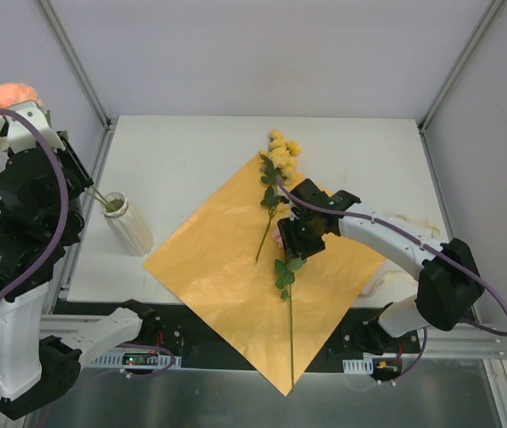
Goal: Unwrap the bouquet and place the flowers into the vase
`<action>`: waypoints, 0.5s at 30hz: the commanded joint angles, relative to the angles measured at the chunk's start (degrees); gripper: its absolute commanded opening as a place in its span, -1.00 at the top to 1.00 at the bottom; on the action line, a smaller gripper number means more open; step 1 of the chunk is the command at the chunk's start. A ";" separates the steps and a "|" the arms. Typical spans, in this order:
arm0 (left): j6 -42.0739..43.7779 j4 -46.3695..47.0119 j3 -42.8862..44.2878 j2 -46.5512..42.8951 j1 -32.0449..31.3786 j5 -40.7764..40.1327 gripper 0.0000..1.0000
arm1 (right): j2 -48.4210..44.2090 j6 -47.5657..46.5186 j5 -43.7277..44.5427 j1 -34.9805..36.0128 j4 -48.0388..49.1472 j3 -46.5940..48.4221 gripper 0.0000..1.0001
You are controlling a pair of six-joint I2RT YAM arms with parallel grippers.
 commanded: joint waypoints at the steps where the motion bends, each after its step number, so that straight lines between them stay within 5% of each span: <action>1: -4.10 2.01 -4.38 -2.68 0.25 -2.47 0.22 | 1.05 5.14 7.35 3.73 1.86 -2.34 -0.08; 3: -4.72 1.84 -5.53 -3.38 0.25 -1.42 -0.09 | 1.40 7.34 8.58 4.61 2.65 -4.36 -0.11; 9: -6.21 -1.41 -3.08 -4.53 0.25 4.73 -0.59 | 3.59 9.54 7.97 7.69 6.78 -8.32 -0.15; 15: -9.46 -3.52 2.89 -3.83 0.25 19.64 -0.64 | 6.58 10.51 7.62 9.19 10.91 -9.47 -0.07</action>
